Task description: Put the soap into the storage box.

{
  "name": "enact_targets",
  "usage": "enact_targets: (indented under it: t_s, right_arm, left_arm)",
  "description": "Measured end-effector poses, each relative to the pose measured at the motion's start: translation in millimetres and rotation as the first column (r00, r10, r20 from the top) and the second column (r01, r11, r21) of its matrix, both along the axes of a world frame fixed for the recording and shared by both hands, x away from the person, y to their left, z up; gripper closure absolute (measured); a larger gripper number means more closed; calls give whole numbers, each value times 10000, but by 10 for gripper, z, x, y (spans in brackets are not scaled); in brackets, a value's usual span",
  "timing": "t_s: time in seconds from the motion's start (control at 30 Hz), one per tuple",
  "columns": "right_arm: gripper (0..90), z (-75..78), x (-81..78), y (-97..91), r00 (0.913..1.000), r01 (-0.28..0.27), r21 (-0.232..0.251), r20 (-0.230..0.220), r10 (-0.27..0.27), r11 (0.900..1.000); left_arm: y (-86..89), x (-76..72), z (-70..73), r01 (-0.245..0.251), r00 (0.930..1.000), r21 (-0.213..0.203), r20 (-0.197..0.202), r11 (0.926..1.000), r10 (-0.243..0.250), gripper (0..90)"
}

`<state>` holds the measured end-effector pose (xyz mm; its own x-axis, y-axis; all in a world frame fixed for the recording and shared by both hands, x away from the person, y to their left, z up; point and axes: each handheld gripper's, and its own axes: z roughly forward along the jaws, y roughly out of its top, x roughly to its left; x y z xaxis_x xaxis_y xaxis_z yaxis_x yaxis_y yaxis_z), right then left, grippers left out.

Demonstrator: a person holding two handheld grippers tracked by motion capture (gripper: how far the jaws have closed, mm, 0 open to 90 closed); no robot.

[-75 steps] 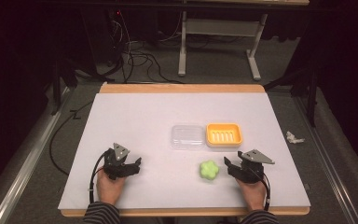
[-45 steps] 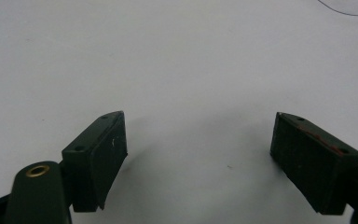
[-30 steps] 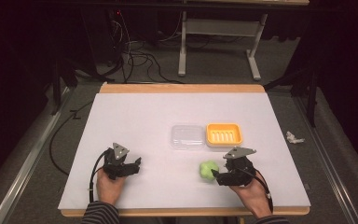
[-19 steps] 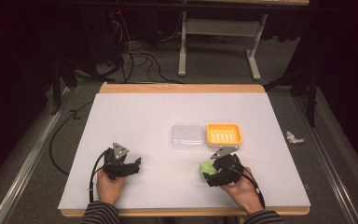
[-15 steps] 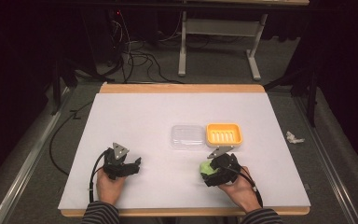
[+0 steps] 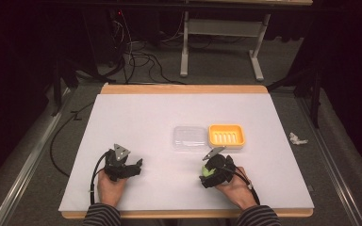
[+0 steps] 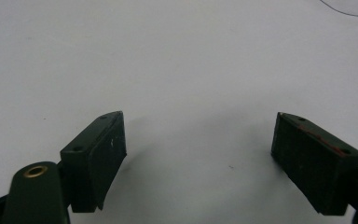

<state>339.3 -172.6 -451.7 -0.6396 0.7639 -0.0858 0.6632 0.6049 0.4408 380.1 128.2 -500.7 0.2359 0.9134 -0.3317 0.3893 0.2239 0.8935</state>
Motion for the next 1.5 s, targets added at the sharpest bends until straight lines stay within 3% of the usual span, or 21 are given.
enact_targets:
  t_s: [0.17, 0.57, 0.8, 1.07, 1.5]
  right_arm:
    - [235, -31, 29, -2, 9997, -45, -90, -241, 43, 9999]
    - [253, -19, 46, -3, 9993, -73, -140, -357, 68, 9999]
    - [256, -12, 35, -7, 9994, -258, -221, -257, 252, 9994]
    - [258, 17, 21, -47, 9992, -293, 21, -268, 293, 9996]
    - [272, 166, -4, -138, 9992, -403, -40, -57, 403, 9992]
  left_arm:
    - [1, 1, 0, -6, 10000, 2, -10, 10000, 6, 184]
    - [0, 1, -1, 6, 10000, 5, -11, 10000, -6, 184]
    - [1, 2, 0, 8, 10000, -1, -16, 10000, -8, 184]
    - [1, 2, 0, 21, 10000, -37, -34, 10000, -21, 186]
    - [2, 1, 1, 35, 10000, -29, -29, 10000, -35, 187]
